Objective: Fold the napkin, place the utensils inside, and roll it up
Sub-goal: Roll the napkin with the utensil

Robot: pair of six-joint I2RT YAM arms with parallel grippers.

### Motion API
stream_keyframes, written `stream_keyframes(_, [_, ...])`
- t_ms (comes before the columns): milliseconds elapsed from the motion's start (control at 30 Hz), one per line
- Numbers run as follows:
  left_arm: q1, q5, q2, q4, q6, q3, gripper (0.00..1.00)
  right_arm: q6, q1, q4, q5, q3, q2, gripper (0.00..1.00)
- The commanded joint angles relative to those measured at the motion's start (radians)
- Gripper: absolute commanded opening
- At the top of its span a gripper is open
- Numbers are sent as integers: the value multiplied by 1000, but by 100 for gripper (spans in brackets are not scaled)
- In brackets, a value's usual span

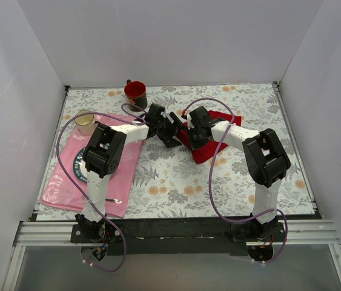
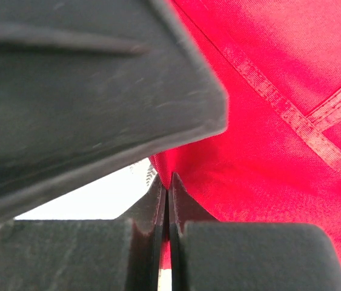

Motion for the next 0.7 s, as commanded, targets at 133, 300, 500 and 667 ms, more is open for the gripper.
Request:
stream_keyframes(133, [-21,-113,43,-76,-10,-26,77,16,0,-37,-23,66,-34,1])
stream_keyframes(300, [-38,-132,55,-58,-12,-35,72,22,-6,-25,-34,73,-39,1])
stream_keyframes(500, [-39,-159,83,-7,2,-60,57,19,-8,-28,-46,77,-25,1])
stream_keyframes(667, [-39,-185,80,50,42,-94,44,6,-8,-19,-62,59,-17,1])
